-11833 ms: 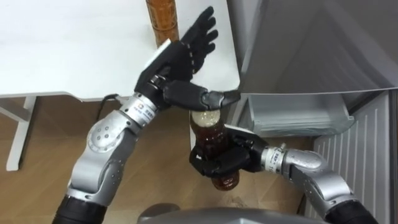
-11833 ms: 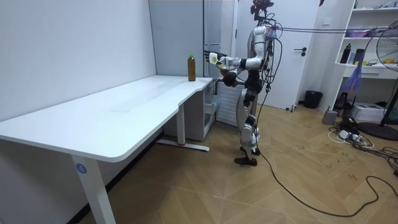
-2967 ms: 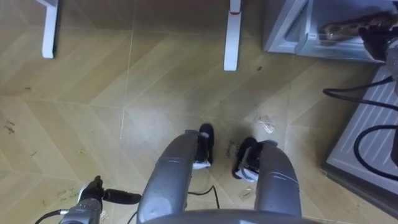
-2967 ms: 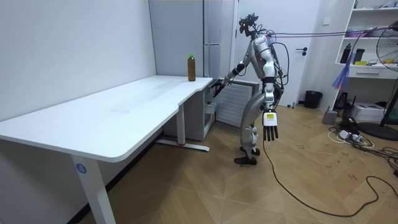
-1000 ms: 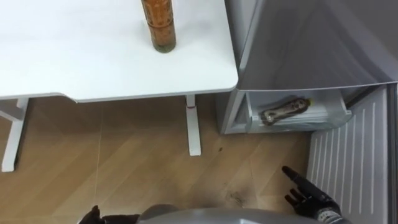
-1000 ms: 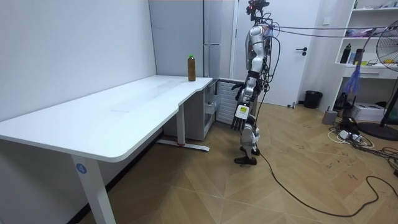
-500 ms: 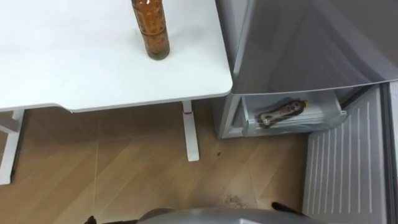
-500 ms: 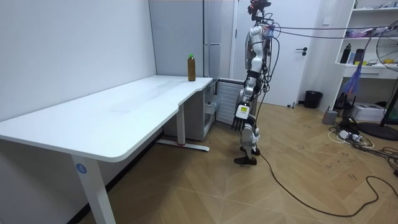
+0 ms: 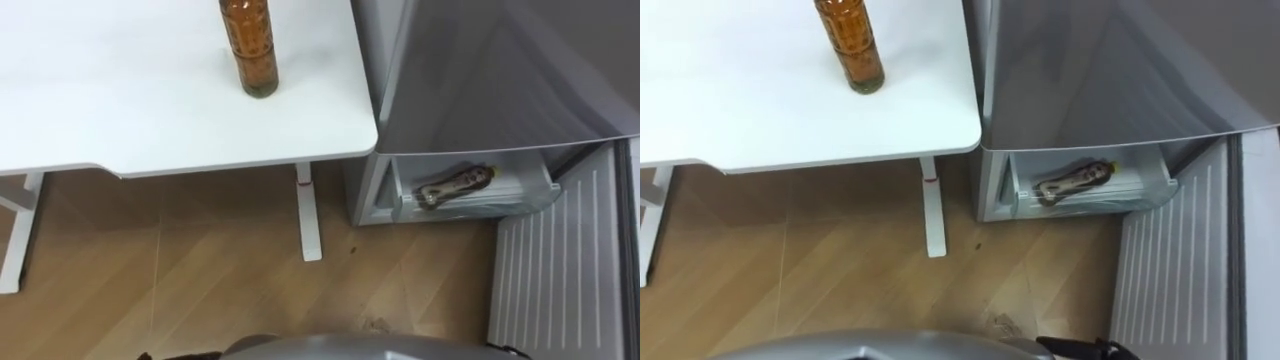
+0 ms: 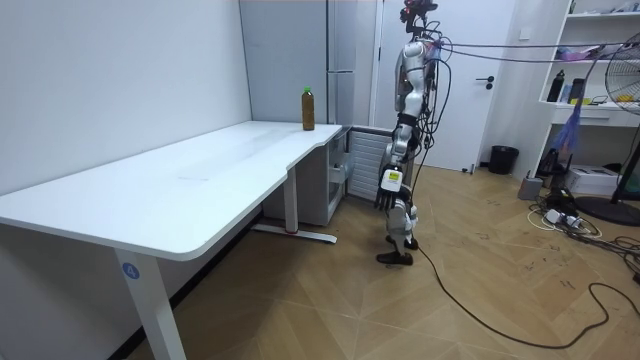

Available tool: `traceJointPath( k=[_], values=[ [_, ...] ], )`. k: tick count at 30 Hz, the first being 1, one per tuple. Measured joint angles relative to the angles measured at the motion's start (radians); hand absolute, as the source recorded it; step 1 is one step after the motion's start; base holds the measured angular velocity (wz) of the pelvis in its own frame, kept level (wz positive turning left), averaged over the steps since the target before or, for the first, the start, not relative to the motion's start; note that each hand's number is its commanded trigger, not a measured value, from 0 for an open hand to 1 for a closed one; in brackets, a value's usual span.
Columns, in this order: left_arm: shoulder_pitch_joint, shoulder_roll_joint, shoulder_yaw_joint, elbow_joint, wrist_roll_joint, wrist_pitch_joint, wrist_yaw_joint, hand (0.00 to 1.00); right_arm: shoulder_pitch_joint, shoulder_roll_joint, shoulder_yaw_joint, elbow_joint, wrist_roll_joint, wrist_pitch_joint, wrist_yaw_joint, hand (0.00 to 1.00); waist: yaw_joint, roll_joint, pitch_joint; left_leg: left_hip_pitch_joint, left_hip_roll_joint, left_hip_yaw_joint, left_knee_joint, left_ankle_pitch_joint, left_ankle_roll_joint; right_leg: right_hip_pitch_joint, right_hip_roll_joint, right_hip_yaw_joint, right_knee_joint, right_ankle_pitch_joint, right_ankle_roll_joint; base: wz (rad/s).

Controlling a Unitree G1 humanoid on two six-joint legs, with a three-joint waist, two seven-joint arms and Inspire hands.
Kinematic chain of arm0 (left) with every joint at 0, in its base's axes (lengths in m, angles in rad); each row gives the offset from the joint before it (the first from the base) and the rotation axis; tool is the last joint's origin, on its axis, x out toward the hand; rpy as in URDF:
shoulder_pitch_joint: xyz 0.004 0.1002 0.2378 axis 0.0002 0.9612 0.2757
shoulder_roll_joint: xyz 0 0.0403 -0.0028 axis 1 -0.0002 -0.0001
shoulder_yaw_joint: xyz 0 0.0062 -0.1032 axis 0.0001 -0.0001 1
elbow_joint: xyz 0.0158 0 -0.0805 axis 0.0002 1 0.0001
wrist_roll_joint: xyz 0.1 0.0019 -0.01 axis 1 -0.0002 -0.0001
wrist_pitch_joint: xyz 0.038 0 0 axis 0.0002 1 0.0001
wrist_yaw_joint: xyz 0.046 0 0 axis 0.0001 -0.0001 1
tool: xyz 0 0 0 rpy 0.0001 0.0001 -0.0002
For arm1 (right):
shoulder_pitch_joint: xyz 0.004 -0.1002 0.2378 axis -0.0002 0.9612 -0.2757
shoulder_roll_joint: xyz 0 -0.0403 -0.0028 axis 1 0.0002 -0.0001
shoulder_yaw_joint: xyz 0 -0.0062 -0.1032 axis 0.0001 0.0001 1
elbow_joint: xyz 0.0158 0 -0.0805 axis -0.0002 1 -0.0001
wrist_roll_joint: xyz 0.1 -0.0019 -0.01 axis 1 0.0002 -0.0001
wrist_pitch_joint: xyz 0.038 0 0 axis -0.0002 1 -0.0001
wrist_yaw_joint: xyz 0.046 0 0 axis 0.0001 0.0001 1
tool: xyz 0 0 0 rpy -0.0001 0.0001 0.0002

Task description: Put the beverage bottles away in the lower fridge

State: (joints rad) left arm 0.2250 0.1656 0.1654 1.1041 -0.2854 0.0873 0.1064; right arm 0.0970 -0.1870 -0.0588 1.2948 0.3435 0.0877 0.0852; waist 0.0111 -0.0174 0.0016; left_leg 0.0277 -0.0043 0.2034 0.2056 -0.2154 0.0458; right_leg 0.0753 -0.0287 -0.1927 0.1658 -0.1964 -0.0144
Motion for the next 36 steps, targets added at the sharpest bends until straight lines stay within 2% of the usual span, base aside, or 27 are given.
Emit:
traceJointPath(
  k=[3,5,9,11,15,18,20,22,26,31,34,36],
  values=[
    [-0.003,-0.007,0.012,-0.003,-0.039,0.0,0.01,0.0,-0.001,0.0,0.007,0.0,0.0,0.001,-0.006,0.0,0.001,0.0,0.0006,0.009,-0.002,-0.004,-0.003,0.0,0.0,0.014,0.0,0.001,-0.009,0.0,0.001,0.03],
    [-0.014,-0.019,0.061,-0.005,-0.08,0.0,0.022,0.0,-0.002,0.0,0.007,-0.001,-0.024,0.0,-0.007,0.0,0.008,0.003,0.0016,0.018,-0.002,-0.004,-0.008,0.0,0.0,0.021,0.0,0.0,-0.012,0.0,0.001,0.0],
    [-0.038,-0.022,0.105,-0.036,-0.15,-0.001,0.065,0.0,0.0,0.0,0.005,-0.002,-0.035,-0.001,-0.008,0.0,0.024,0.005,0.0035,0.033,-0.004,-0.013,-0.02,-0.001,-0.002,0.029,0.001,0.002,-0.012,0.0,0.001,-0.04],
    [-0.033,-0.021,0.125,-0.075,-0.176,-0.003,0.106,0.0,0.0,-0.001,0.006,-0.002,-0.041,-0.001,-0.01,0.0,0.027,0.003,0.0048,0.038,-0.005,-0.018,-0.021,-0.001,-0.002,0.035,0.002,0.002,-0.012,0.0,0.001,0.0],
    [-0.004,-0.022,0.166,-0.276,-0.19,-0.005,0.213,0.0,0.005,0.0,0.006,-0.011,-0.056,-0.001,-0.02,0.0,0.029,0.003,0.0035,0.037,-0.007,-0.026,-0.021,-0.001,-0.001,0.038,0.003,0.0,-0.013,0.0,0.001,0.03],
    [0.001,-0.023,0.176,-0.417,-0.184,-0.036,0.28,0.0,0.024,-0.001,0.005,-0.023,-0.069,-0.007,-0.022,0.0,0.048,0.004,0.0032,0.039,-0.008,-0.028,-0.023,-0.001,-0.001,0.043,0.007,0.003,-0.013,0.0,0.001,0.0],
    [0.008,-0.037,0.192,-0.513,-0.181,-0.056,0.337,0.0,0.023,0.0,0.005,-0.025,-0.084,-0.016,-0.022,0.0,0.048,0.004,0.0028,0.034,-0.009,-0.033,-0.017,-0.002,0.0,0.045,0.008,-0.002,-0.012,0.0,0.002,0.0],
    [0.007,-0.04,0.189,-0.589,-0.123,-0.096,0.407,0.0,0.032,0.001,0.004,-0.025,-0.088,-0.033,-0.03,0.0,0.047,0.006,0.0018,0.037,-0.01,-0.044,-0.016,-0.002,0.0,0.053,0.009,-0.008,-0.012,0.0,0.002,0.09],
    [0.008,-0.04,0.189,-0.718,-0.039,-0.144,0.496,0.0,0.044,0.002,0.005,-0.033,-0.087,-0.068,-0.04,0.0,0.051,0.012,-0.0002,0.038,-0.009,-0.052,-0.016,-0.002,0.0,0.047,0.01,-0.013,-0.013,0.0,0.002,0.03],
    [0.01,-0.041,0.182,-0.932,0.009,-0.192,0.571,0.0,0.044,0.009,0.009,-0.032,-0.083,-0.086,-0.039,0.0,0.049,0.011,-0.0013,0.039,-0.01,-0.057,-0.015,-0.001,-0.001,0.046,0.01,-0.01,-0.013,0.0,0.002,0.02],
    [0.003,-0.04,0.176,-1.003,0.083,-0.218,0.582,0.0,0.044,0.012,0.009,-0.026,-0.085,-0.091,-0.039,0.0,0.048,0.012,-0.0015,0.043,-0.01,-0.057,-0.016,-0.001,-0.001,0.047,0.01,-0.01,-0.013,0.0,0.002,-0.03],
    [0.002,-0.04,0.169,-1.049,0.086,-0.218,0.583,0.0,0.044,0.014,0.009,-0.018,-0.084,-0.095,-0.039,0.0,0.044,0.011,-0.0008,0.042,-0.011,-0.062,-0.016,-0.002,-0.001,0.048,0.011,-0.013,-0.013,0.0,0.002,0.0]
  ],
)
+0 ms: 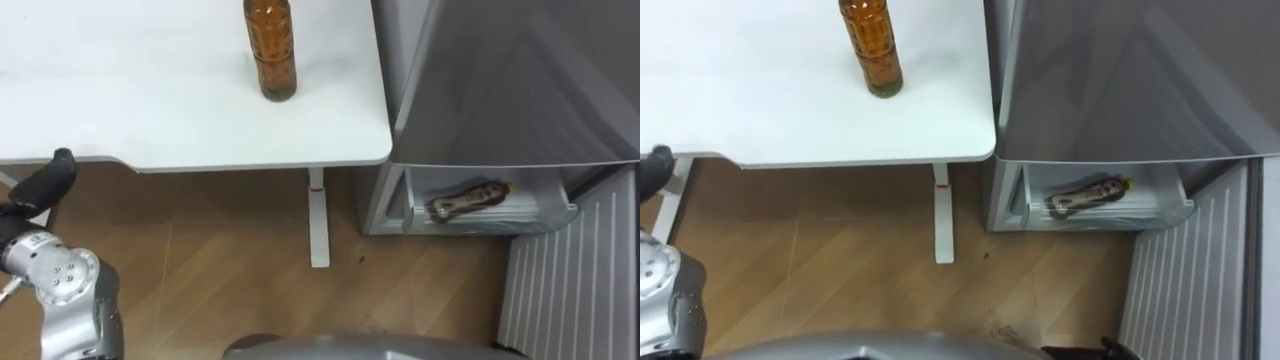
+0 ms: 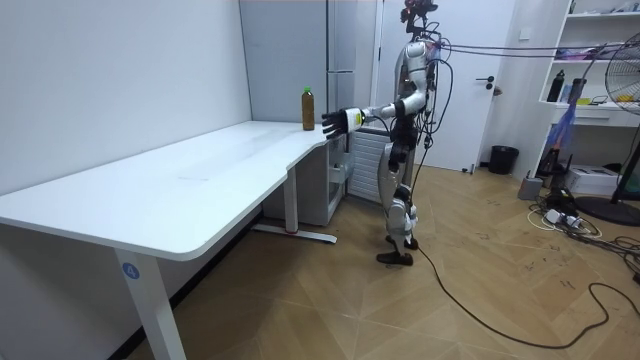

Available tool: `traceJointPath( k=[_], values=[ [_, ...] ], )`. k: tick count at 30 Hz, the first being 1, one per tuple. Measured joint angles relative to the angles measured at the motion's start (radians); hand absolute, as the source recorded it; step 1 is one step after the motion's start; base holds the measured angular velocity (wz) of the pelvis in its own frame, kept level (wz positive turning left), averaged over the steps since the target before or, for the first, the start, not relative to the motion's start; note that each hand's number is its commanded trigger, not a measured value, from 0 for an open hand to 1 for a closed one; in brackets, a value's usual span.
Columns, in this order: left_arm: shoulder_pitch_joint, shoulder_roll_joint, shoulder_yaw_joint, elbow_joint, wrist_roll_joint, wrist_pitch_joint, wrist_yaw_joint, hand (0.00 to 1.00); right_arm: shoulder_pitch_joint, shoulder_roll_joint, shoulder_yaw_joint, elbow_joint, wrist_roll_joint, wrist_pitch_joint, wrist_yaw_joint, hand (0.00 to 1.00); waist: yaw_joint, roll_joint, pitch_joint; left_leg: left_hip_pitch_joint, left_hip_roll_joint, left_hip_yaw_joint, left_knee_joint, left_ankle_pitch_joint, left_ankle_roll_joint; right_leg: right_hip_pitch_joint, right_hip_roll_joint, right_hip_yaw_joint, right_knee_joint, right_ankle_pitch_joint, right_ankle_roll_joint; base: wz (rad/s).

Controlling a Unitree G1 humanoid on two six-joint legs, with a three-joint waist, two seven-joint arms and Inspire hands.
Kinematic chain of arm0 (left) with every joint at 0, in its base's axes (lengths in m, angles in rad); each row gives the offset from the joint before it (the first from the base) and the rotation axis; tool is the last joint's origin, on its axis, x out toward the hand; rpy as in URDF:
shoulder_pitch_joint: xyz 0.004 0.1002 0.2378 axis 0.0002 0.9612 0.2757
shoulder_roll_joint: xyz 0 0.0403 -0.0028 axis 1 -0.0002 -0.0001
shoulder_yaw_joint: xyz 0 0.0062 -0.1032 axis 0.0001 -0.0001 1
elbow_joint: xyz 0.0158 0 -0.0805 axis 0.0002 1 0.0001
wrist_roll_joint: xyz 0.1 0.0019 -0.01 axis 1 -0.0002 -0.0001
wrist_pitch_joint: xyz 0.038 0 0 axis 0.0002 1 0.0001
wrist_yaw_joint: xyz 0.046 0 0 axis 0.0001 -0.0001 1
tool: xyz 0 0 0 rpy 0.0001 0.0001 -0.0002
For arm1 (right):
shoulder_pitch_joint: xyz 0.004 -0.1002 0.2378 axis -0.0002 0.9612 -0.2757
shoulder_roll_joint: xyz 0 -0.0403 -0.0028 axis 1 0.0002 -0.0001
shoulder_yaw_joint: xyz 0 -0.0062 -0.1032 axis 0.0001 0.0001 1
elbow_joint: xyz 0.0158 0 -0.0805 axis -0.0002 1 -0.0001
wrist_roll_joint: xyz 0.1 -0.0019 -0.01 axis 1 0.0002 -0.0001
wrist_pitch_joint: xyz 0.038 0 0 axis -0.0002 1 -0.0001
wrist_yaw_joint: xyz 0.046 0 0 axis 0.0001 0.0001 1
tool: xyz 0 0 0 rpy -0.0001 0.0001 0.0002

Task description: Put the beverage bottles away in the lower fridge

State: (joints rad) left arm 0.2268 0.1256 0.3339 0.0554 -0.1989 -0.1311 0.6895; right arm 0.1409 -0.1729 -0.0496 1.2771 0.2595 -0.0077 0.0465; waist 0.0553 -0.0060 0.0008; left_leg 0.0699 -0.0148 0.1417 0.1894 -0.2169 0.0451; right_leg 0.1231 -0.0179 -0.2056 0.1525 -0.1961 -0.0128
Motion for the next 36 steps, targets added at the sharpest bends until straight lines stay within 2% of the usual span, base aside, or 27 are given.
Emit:
traceJointPath(
  k=[7,10,17,22,30,32,34,36],
  values=[
    [-0.003,0.002,-0.059,-0.227,-0.001,-0.012,-0.048,0.0,0.0,0.006,0.0,0.005,-0.004,-0.028,0.0,0.0,-0.026,0.001,0.0026,0.007,-0.002,-0.008,-0.003,0.0,0.0,0.006,0.002,0.013,-0.002,0.0,0.0,-0.01],
    [-0.007,0.003,-0.077,-0.272,0.001,-0.03,-0.083,0.0,0.0,0.006,-0.005,0.004,-0.008,-0.029,0.001,0.0,-0.041,0.004,0.004,0.01,-0.002,-0.009,-0.006,0.0,0.0,0.007,0.002,0.014,-0.002,0.0,0.0,-0.06],
    [-0.049,0.005,-0.101,-0.272,0.007,-0.03,-0.158,0.0,-0.003,0.007,-0.015,0.009,-0.026,-0.049,0.035,0.0,-0.086,0.005,0.0071,0.013,-0.002,-0.011,-0.005,0.0,0.0,0.008,0.003,0.018,-0.001,0.0,0.0,-0.02],
    [-0.053,0.005,-0.131,-0.27,0.007,-0.028,-0.219,0.0,-0.003,0.009,-0.015,0.011,-0.026,-0.046,0.04,0.0,-0.088,0.0,0.0105,0.018,-0.002,-0.011,-0.006,0.0,0.0,0.006,0.004,0.04,-0.001,0.0,0.0,-0.1],
    [-0.057,0.016,-0.145,-0.22,-0.007,-0.018,-0.3,0.0,0.0,0.008,-0.021,0.013,-0.028,-0.034,0.034,0.0,-0.109,0.013,0.0152,0.025,-0.002,-0.011,-0.008,-0.001,0.0,0.017,0.005,0.041,0.0,0.0,-0.001,-0.01],
    [-0.066,0.016,-0.145,-0.186,-0.007,-0.009,-0.326,0.0,0.001,0.008,-0.034,0.019,-0.031,-0.033,0.031,0.0,-0.112,0.018,0.0156,0.028,-0.002,-0.011,-0.01,-0.001,0.0,0.014,0.005,0.042,0.0,0.0,-0.001,0.0],
    [-0.075,0.016,-0.144,-0.169,-0.007,0.019,-0.356,0.0,-0.001,0.008,-0.048,0.035,-0.042,-0.033,0.031,0.0,-0.116,0.02,0.0147,0.027,-0.002,-0.011,-0.011,-0.001,0.0,0.011,0.005,0.042,0.0,0.0,-0.001,0.0],
    [-0.079,0.016,-0.144,-0.169,-0.007,0.022,-0.378,0.0,-0.001,0.008,-0.053,0.049,-0.06,-0.032,0.031,0.0,-0.119,0.021,0.0141,0.027,-0.001,-0.01,-0.013,0.0,0.0,0.008,0.006,0.045,0.001,0.0,-0.001,-0.04]
  ],
)
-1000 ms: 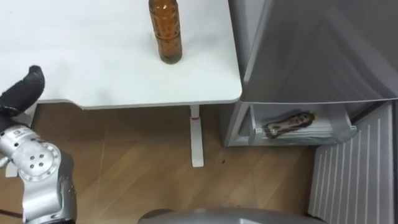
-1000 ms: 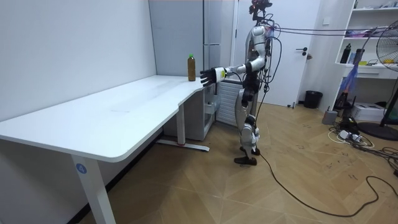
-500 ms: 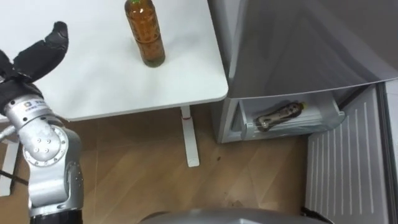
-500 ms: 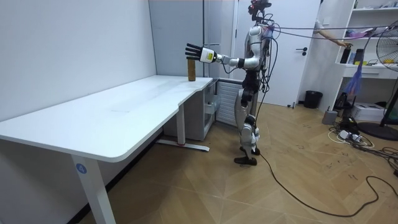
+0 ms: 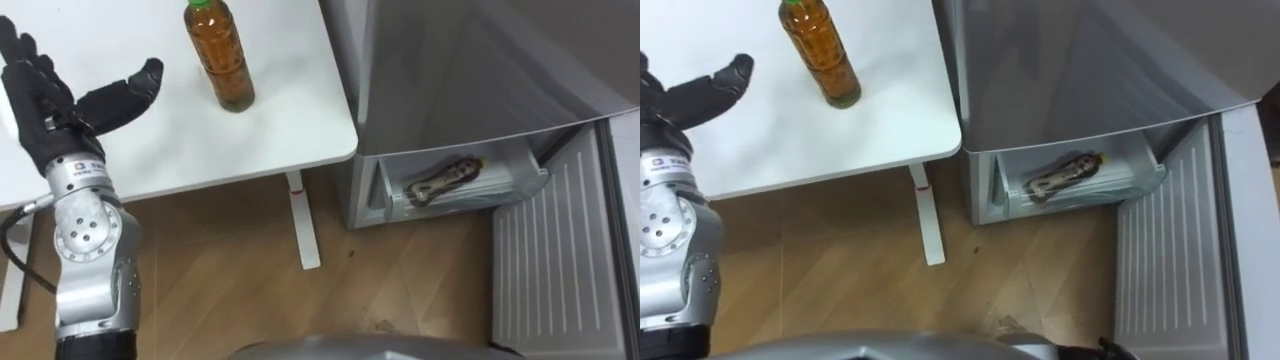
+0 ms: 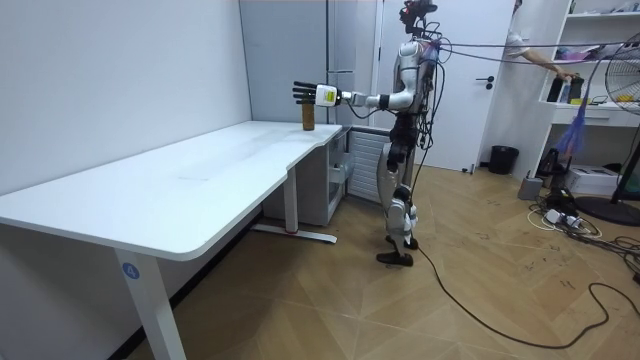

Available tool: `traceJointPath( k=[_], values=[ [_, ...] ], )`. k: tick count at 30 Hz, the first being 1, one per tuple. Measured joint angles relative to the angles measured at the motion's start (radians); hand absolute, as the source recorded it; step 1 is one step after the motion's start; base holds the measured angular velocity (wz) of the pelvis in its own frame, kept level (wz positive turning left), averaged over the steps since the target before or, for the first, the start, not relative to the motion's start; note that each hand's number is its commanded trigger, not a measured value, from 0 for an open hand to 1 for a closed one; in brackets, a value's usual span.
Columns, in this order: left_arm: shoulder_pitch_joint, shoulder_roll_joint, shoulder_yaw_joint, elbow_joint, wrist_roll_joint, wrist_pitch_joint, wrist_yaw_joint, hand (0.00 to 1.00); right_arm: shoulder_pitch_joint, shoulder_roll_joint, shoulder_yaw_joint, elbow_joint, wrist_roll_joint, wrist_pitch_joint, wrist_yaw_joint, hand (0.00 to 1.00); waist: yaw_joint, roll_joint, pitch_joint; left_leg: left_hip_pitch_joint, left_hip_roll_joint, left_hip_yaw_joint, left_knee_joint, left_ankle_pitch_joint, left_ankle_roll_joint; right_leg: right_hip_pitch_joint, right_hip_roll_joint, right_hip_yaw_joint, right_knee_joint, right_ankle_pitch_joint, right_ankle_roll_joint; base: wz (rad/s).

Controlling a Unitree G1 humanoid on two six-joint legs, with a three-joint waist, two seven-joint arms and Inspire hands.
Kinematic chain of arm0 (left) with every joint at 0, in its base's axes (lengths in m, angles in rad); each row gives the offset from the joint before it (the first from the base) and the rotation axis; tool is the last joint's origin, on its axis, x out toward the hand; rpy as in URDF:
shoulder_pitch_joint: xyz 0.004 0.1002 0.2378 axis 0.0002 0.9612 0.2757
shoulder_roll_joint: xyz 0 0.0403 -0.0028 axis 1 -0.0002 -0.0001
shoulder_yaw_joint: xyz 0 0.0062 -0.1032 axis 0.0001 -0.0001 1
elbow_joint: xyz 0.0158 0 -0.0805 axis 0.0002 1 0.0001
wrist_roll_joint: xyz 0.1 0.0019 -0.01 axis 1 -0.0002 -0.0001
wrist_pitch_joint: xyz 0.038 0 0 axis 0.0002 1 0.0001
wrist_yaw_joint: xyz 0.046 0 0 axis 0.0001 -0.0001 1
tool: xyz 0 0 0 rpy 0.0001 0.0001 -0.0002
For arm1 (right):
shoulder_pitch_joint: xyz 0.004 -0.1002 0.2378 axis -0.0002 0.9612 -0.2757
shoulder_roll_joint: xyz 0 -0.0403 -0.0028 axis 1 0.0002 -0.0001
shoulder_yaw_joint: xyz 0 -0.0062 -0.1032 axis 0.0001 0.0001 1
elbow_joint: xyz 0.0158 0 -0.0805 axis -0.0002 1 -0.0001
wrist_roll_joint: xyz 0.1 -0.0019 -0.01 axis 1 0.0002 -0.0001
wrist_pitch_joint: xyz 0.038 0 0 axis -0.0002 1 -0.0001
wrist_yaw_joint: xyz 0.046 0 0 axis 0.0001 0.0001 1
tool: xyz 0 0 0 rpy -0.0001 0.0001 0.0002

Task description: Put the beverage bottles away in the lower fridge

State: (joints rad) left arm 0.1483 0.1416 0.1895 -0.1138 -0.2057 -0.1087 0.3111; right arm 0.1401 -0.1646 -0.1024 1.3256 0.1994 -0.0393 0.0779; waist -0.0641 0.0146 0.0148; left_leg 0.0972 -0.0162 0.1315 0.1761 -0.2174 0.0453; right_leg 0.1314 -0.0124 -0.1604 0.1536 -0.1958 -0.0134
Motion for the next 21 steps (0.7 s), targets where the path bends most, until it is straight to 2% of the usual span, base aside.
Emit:
traceJointPath(
  k=[3,7,11,12,21],
  values=[
    [-0.006,0.0,0.0,0.01,0.0,0.0,-0.026,0.0,0.001,-0.001,0.0,0.003,-0.012,0.016,-0.001,0.0,-0.004,0.003,-0.0023,0.002,0.0,0.003,-0.001,0.0,0.0,-0.001,0.0,0.011,0.001,0.0,0.0,-0.09],
    [-0.029,0.0,0.0,0.054,0.0,0.016,-0.059,0.0,-0.002,-0.001,-0.001,0.007,-0.036,0.018,-0.001,0.0,-0.016,-0.001,-0.0029,0.003,-0.001,0.003,0.003,0.0,0.0,0.005,-0.001,0.021,0.001,0.0,0.0,-0.05],
    [-0.057,0.0,0.001,0.096,-0.075,0.021,-0.066,0.0,0.0,-0.001,-0.003,0.012,-0.086,0.026,-0.004,0.0,-0.017,-0.006,-0.0023,0.017,-0.001,0.004,-0.002,0.0,0.0,0.007,-0.001,0.028,0.002,0.0,0.0,-0.04],
    [-0.061,0.0,0.002,0.104,-0.092,0.025,-0.066,0.0,0.0,-0.001,-0.007,0.012,-0.103,0.036,-0.009,0.0,-0.017,-0.007,-0.0041,0.022,-0.001,0.004,-0.007,0.0,0.0,0.008,0.0,0.032,0.003,0.0,0.0,-0.08],
    [-0.075,0.008,0.002,0.131,-0.14,0.061,-0.087,0.0,0.02,0.0,-0.017,0.004,-0.207,0.09,-0.024,0.0,-0.031,-0.008,-0.0039,0.03,0.0,0.002,-0.006,0.0,0.001,0.009,0.003,0.029,0.018,0.0,0.0,-0.01]
  ],
)
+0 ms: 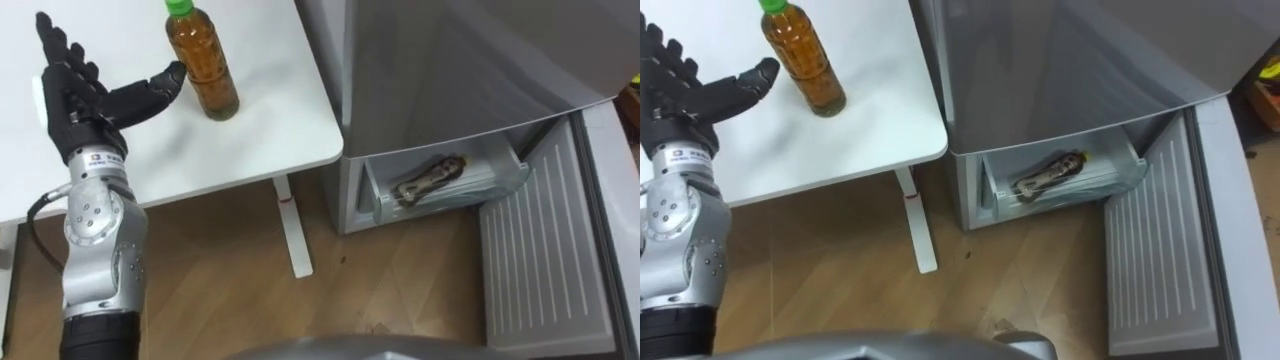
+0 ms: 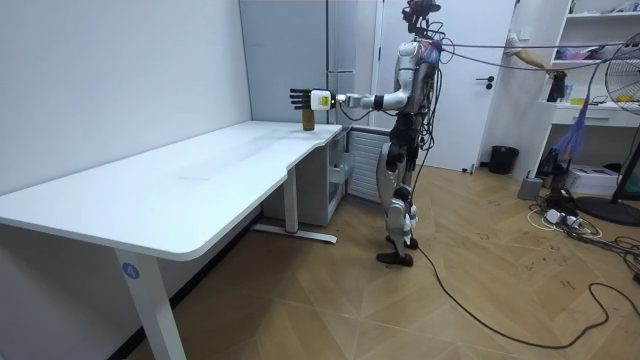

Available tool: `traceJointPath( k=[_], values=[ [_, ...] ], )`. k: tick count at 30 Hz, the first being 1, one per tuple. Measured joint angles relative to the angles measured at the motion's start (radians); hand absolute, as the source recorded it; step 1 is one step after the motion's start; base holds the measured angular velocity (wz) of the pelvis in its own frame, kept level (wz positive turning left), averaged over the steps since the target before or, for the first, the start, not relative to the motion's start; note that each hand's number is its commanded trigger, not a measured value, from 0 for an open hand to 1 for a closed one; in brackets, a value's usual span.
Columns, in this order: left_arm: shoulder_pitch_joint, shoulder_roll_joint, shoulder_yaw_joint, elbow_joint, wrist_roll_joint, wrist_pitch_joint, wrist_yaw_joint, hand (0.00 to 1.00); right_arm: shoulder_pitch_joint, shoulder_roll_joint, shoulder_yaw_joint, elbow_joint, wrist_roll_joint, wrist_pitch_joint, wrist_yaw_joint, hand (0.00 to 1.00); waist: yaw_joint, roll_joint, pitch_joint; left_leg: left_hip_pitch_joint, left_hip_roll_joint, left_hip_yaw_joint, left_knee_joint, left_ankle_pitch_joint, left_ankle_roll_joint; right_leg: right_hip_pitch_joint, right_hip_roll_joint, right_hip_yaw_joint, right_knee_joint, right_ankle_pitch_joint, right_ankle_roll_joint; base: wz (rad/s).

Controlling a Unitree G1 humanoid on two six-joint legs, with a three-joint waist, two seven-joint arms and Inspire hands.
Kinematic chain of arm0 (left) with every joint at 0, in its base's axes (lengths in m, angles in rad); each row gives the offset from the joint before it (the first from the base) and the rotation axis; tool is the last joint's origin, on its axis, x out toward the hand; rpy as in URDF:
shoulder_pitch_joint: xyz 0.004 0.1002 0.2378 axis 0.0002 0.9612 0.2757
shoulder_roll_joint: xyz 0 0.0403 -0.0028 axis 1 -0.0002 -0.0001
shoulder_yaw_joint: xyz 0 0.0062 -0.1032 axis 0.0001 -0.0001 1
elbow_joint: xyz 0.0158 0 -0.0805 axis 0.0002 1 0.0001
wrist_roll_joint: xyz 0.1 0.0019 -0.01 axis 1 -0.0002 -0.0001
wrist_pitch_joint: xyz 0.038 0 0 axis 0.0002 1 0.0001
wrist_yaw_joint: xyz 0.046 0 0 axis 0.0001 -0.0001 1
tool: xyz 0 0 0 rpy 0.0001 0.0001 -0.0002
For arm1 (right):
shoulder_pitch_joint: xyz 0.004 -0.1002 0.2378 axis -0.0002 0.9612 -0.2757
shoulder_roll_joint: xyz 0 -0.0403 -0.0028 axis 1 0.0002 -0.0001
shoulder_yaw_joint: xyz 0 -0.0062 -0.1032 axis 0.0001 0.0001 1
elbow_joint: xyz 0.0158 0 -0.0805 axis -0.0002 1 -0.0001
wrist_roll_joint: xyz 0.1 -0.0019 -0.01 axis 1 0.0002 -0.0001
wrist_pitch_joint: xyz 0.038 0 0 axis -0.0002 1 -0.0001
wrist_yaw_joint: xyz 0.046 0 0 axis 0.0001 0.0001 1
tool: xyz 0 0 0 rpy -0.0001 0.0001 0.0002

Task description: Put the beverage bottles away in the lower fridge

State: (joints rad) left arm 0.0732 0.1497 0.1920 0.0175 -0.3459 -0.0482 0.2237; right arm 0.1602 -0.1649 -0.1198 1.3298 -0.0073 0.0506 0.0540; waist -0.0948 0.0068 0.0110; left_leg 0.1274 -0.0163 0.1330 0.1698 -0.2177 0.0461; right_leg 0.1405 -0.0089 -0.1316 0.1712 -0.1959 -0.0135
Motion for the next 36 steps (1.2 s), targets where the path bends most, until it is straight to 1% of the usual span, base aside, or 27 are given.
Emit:
traceJointPath(
  k=[3,4,5,7,8,11,14,15,16,18,19,21,22,24,28,33,36],
  values=[
    [-0.004,0.001,0.0,0.027,-0.018,0.019,0.0,0.0,0.007,0.0,0.001,-0.005,-0.002,0.027,-0.001,0.0,-0.01,0.0,-0.0006,-0.009,0.0,0.0,0.003,0.0,0.0,-0.003,0.0,0.006,0.001,0.0,0.0,0.0],
    [-0.014,0.001,-0.001,0.035,-0.022,0.033,0.0,0.0,0.007,0.0,0.001,-0.009,-0.002,0.038,-0.001,0.0,-0.01,0.001,-0.0009,-0.016,0.0,0.0,0.008,0.0,0.0,-0.01,0.0,0.006,0.002,0.0,0.0,0.0],
    [-0.023,0.001,-0.001,0.04,-0.026,0.04,0.0,0.0,0.007,0.0,0.001,-0.009,-0.002,0.04,-0.001,0.0,-0.01,0.001,-0.0009,-0.02,0.0,0.0,0.011,0.0,0.0,-0.014,0.001,0.006,0.003,0.0,0.0,0.0],
    [-0.065,0.002,0.004,0.068,-0.05,0.055,0.0,0.0,0.009,0.0,0.0,-0.009,-0.022,0.059,0.001,0.0,-0.009,0.0,-0.0011,-0.029,0.001,0.001,0.017,0.0,0.0,-0.021,0.001,0.013,0.009,0.001,-0.001,-0.03],
    [-0.074,0.002,0.004,0.076,-0.056,0.057,0.0,0.0,0.008,0.0,0.0,-0.009,-0.032,0.062,0.002,0.0,-0.009,0.0,-0.0011,-0.028,0.002,0.001,0.018,0.0,0.0,-0.023,0.002,0.018,0.014,0.001,-0.001,-0.08],
    [-0.113,0.007,0.003,0.092,-0.056,0.088,-0.001,0.0,0.012,0.0,0.0,-0.021,-0.06,0.082,0.017,0.0,-0.01,-0.002,-0.0026,-0.025,0.002,0.002,0.017,0.0,0.0,-0.022,0.004,0.028,0.016,0.001,-0.001,-0.09],
    [-0.119,0.017,0.004,0.092,-0.055,0.1,-0.003,0.0,0.02,0.001,0.0,-0.031,-0.087,0.085,0.028,0.0,-0.009,-0.001,-0.0031,-0.014,0.003,0.003,0.015,0.0,0.0,-0.02,0.007,0.044,0.017,0.001,-0.002,-0.11],
    [-0.12,0.023,0.01,0.092,-0.055,0.11,-0.003,0.0,0.025,0.001,-0.001,-0.038,-0.098,0.092,0.032,0.0,-0.011,-0.001,-0.004,-0.01,0.004,0.003,0.011,0.0,0.0,-0.017,0.009,0.047,0.017,0.002,-0.003,-0.11],
    [-0.124,0.023,0.023,0.093,-0.056,0.116,-0.004,0.0,0.029,0.002,-0.004,-0.042,-0.104,0.095,0.036,0.0,-0.015,0.0,-0.004,-0.009,0.004,0.003,0.011,0.0,0.0,-0.014,0.01,0.049,0.017,0.002,-0.003,-0.08],
    [-0.136,0.026,0.043,0.103,-0.058,0.116,-0.011,0.0,0.038,0.005,-0.016,-0.046,-0.11,0.096,0.039,0.0,-0.016,0.0,-0.004,-0.002,0.004,0.002,0.009,0.0,0.0,-0.012,0.011,0.049,0.017,0.002,-0.003,-0.03],
    [-0.138,0.032,0.045,0.104,-0.058,0.116,-0.011,0.0,0.043,0.006,-0.024,-0.047,-0.113,0.1,0.047,0.0,-0.018,0.001,-0.0031,0.002,0.004,0.002,0.008,0.0,0.0,-0.012,0.011,0.049,0.017,0.002,-0.003,-0.04],
    [-0.138,0.04,0.045,0.106,-0.057,0.116,-0.015,0.0,0.048,0.006,-0.031,-0.046,-0.126,0.105,0.057,0.0,-0.025,0.002,-0.0033,0.006,0.004,0.001,-0.001,-0.001,0.0,-0.005,0.011,0.049,0.017,0.002,-0.003,0.0],
    [-0.142,0.047,0.045,0.12,-0.057,0.116,-0.016,0.0,0.048,0.006,-0.033,-0.046,-0.14,0.105,0.057,0.0,-0.035,0.003,-0.0031,0.009,0.004,0.0,-0.002,-0.001,0.0,0.003,0.01,0.049,0.016,0.002,-0.003,0.0],
    [-0.151,0.058,0.045,0.151,-0.057,0.118,-0.019,0.0,0.048,0.007,-0.035,-0.047,-0.155,0.103,0.057,0.0,-0.044,0.005,-0.0023,0.016,0.003,0.002,-0.003,-0.001,0.0,0.007,0.011,0.049,0.017,0.002,-0.003,-0.02],
    [-0.164,0.062,0.043,0.174,-0.059,0.125,-0.022,0.0,0.049,0.008,-0.052,-0.048,-0.164,0.104,0.058,0.0,-0.064,0.01,-0.0014,0.02,0.004,0.007,-0.004,-0.002,0.0,0.002,0.011,0.054,0.016,0.002,-0.003,-0.04],
    [-0.191,0.063,0.043,0.211,-0.058,0.125,-0.036,0.0,0.05,0.008,-0.06,-0.046,-0.164,0.104,0.058,0.0,-0.066,0.016,-0.0015,0.024,0.004,0.01,-0.003,-0.002,0.0,0.002,0.013,0.064,0.016,0.002,-0.003,-0.06],
    [-0.199,0.066,0.043,0.212,-0.059,0.125,-0.039,0.0,0.049,0.007,-0.06,-0.046,-0.164,0.104,0.058,0.0,-0.066,0.019,-0.0031,0.024,0.003,0.01,-0.004,-0.002,0.0,0.002,0.013,0.064,0.016,0.002,-0.003,-0.04]
  ],
)
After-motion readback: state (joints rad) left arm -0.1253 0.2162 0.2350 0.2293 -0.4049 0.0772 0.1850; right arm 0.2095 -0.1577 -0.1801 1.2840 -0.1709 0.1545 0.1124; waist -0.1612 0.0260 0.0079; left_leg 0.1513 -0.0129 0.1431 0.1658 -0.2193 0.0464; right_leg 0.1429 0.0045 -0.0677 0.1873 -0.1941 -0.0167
